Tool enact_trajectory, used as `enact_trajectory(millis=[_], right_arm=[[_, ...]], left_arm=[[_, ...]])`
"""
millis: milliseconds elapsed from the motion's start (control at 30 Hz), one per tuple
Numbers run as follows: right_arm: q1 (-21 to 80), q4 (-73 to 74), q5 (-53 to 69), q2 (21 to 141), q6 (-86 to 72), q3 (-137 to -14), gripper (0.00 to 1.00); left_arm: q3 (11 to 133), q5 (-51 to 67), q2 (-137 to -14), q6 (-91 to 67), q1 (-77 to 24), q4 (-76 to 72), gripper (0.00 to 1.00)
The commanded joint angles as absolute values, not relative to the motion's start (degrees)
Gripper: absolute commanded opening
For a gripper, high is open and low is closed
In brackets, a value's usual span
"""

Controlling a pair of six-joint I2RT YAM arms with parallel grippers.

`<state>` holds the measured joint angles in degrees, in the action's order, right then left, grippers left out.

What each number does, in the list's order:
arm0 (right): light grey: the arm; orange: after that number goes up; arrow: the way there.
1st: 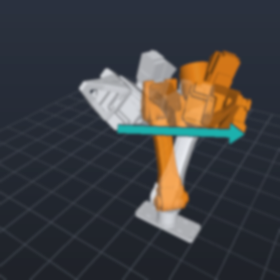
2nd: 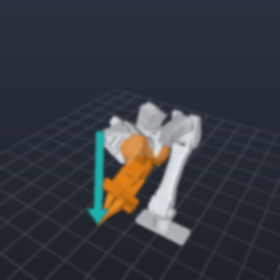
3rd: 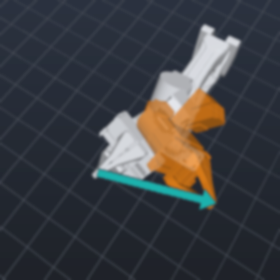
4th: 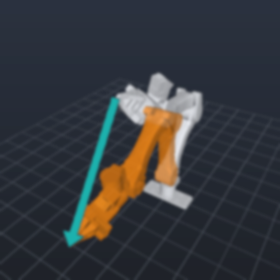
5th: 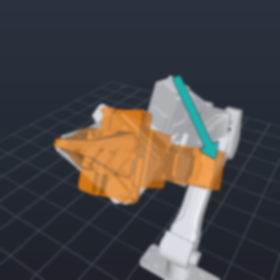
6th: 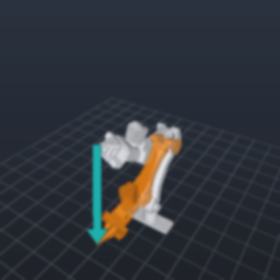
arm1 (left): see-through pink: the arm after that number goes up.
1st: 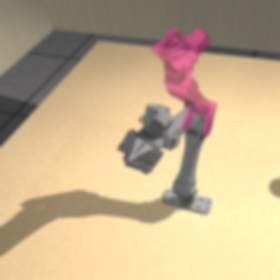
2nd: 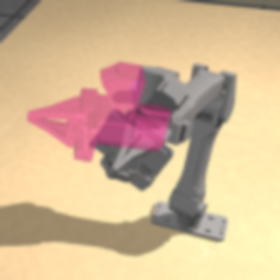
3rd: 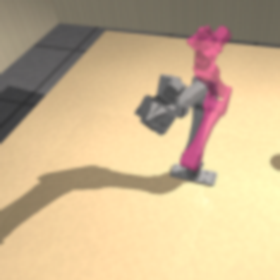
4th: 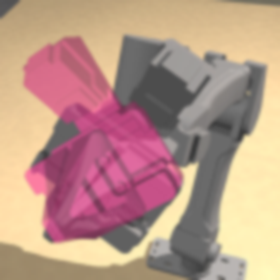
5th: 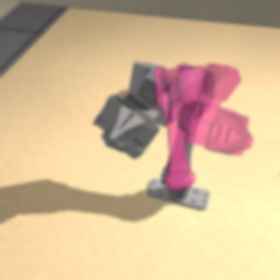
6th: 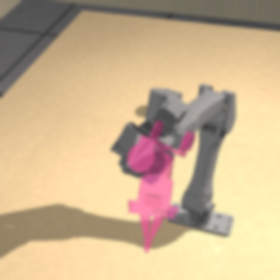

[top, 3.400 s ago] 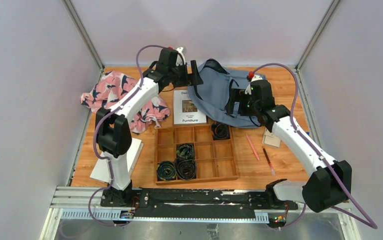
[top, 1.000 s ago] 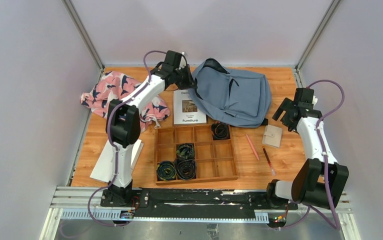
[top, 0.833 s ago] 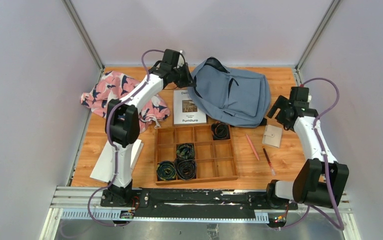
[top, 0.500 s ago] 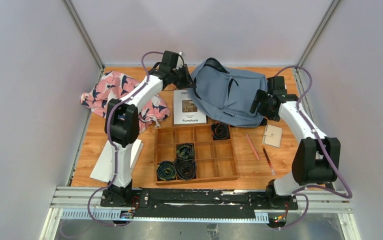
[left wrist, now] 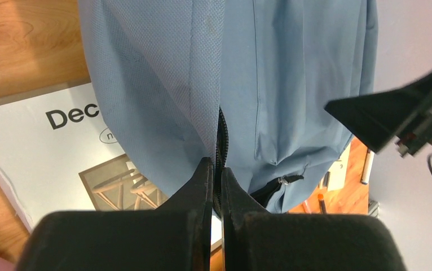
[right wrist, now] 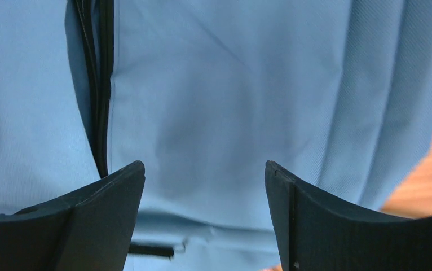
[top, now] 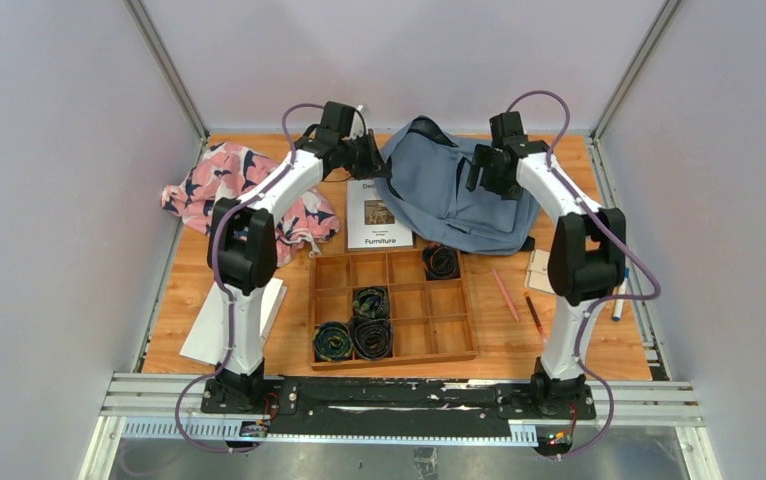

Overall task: Pack the student bag
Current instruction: Adjust the student bag at the center of the board.

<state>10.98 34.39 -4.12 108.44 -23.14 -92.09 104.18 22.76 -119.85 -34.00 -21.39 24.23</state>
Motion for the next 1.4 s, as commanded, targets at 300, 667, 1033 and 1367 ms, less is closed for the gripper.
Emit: enact_trajectory(millis=[300,667,1033,1367], right_arm=[[16.67,39.46,-1.42,123.7,-20.71,-108.2,0.72],[16.7,40.26,-2.77,119.73,-18.25,-113.5,0.0],[16.33,31.79,4.29,106.62,-19.83,-100.49,0.31],[16.12,27.02,8.71,104.55,-22.21,-89.26,0.54]], left_arm=[[102.49,24.74,-112.29,-33.99,-19.04,22.83,0.0],[107.7,30.15,-111.22,-38.5,-18.81,17.24,0.0],[99.13,31.2,-102.62,-44.44,-18.37,2.84,0.0],[78.77,19.86,-94.22,-32.61,-17.14,14.39,0.48]])
